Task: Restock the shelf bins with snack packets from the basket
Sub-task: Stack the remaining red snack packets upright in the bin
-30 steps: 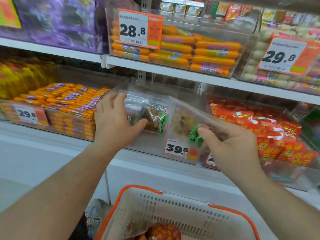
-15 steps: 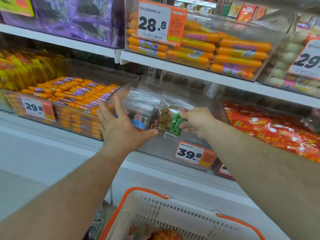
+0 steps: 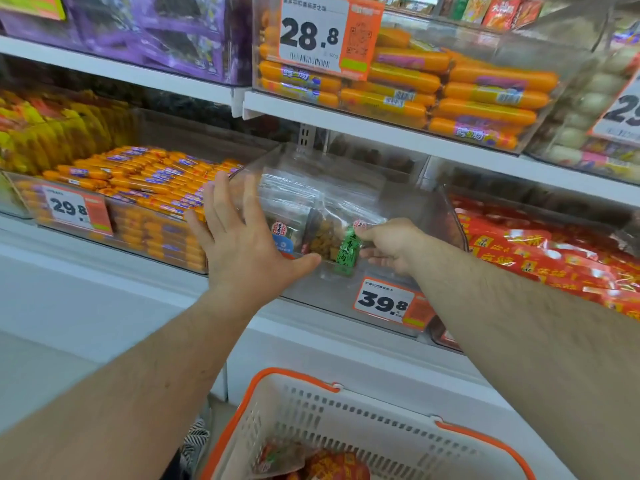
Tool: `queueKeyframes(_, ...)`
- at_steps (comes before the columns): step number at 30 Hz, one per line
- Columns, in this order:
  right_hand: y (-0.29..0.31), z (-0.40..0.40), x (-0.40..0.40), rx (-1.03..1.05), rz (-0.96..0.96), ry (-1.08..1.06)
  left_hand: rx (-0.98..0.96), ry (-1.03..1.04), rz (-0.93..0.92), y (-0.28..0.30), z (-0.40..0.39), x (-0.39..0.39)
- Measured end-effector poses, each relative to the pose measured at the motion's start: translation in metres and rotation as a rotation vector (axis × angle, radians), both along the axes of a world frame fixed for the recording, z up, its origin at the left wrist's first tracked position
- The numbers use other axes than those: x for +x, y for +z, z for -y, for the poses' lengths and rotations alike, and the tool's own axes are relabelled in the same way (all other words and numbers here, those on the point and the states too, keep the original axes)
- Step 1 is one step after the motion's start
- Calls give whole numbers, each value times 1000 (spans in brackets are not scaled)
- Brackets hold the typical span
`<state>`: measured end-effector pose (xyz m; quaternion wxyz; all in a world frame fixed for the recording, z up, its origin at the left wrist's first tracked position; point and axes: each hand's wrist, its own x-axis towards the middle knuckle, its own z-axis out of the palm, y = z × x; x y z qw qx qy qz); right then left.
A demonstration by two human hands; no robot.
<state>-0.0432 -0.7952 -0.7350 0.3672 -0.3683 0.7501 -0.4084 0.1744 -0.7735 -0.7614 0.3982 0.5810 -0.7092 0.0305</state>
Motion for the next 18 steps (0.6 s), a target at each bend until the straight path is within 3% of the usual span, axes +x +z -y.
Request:
queueKeyframes(2,4,-7,0,-24,-67,8,-272,-129,12,-2,-8,-4)
queueKeyframes(5,12,-23,5,-20,-305,12,-321,-508,33,-6,-28,-18)
queueKeyframes(7,15,-40,12,-109,-580,-39,-167,-701,141,-13,-42,-25)
queueKeyframes(9,16,-72,27,-535,-823,-54,170,-777,267,-23,-49,-27)
queueKeyframes(11,-5,-108,42,-924,-899,12,502,-792,443,-42,-49,-27)
queueKeyframes(12,-29,-122,46,-970,-879,41,611,-801,533,-52,-49,-28)
queueKeyframes(14,-84,-147,49,-793,-761,65,702,-821,682,-71,-51,-31)
queueKeyframes(18,-195,-174,43,-67,-538,177,813,-814,852,-97,-56,-38)
